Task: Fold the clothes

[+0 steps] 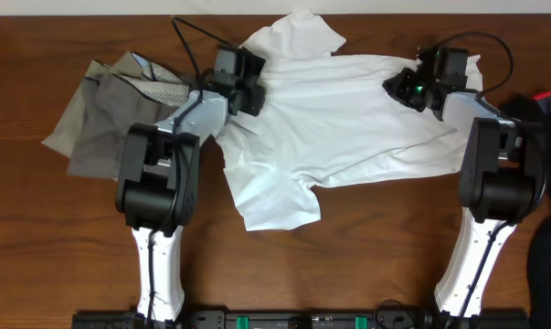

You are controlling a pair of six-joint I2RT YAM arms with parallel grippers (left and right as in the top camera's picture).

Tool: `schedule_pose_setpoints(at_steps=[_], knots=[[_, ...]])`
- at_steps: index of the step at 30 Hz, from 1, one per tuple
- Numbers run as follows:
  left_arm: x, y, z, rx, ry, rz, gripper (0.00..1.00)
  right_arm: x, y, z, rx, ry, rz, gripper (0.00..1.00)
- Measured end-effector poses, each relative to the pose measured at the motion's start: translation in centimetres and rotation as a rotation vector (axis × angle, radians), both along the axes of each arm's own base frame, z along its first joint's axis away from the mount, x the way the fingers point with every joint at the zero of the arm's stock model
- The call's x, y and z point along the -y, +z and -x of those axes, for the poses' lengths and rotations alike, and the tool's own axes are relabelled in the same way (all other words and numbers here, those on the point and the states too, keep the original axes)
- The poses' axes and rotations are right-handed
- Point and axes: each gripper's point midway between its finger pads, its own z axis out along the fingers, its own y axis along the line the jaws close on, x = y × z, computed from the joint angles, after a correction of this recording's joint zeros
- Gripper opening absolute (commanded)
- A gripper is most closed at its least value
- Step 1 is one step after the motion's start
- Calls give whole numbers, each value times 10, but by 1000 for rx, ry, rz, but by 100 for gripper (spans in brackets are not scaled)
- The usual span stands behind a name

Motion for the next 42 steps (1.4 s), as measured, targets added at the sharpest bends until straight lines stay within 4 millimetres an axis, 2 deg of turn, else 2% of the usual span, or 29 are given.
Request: schedule_pose_setpoints(at_steps=[3,5,7,8,12,14,15,17,19,22,25,30,33,36,37,38,42], knots=[[-7,13,-6,-9,18,-13,43,7,7,11,-14,35,-10,29],[-11,24,-4,-30,32,-16,51,20,17,22,-31,42,-9,30],[-13,37,3,-50,34,-20,64,38,33,33,-44,30,-4,33],[-14,46,7,-53,35,-22,68,50,48,40,-47,13,-2,36],[-15,100,33,-60,34,-17,68,99,98,75,-85,-87,49,41],[-15,127,48,-56,25,-14,68,118,109,92,-118,-137,86,41],[-13,139,57,-59,17,-10,68,130,111,103,-152,-172,110,41],[-6,160,79,-83,-14,11,64,142,104,116,-212,-207,138,41],[5,170,103,-132,-53,38,62,152,88,124,-273,-234,172,41],[21,165,134,-243,-100,63,59,161,64,128,-332,-255,212,41],[35,149,161,-357,-132,66,56,168,43,127,-367,-271,237,41],[54,130,203,-492,-186,38,56,172,22,131,-420,-283,246,39],[65,122,220,-529,-224,14,56,172,13,134,-448,-289,242,30],[69,108,236,-570,-248,-14,55,170,10,139,-471,-289,239,11],[67,102,243,-590,-250,-29,55,170,9,141,-479,-292,234,11],[66,97,247,-605,-252,-39,54,169,9,142,-486,-292,232,12],[56,70,266,-674,-236,-79,53,167,7,153,-528,-279,223,35]])
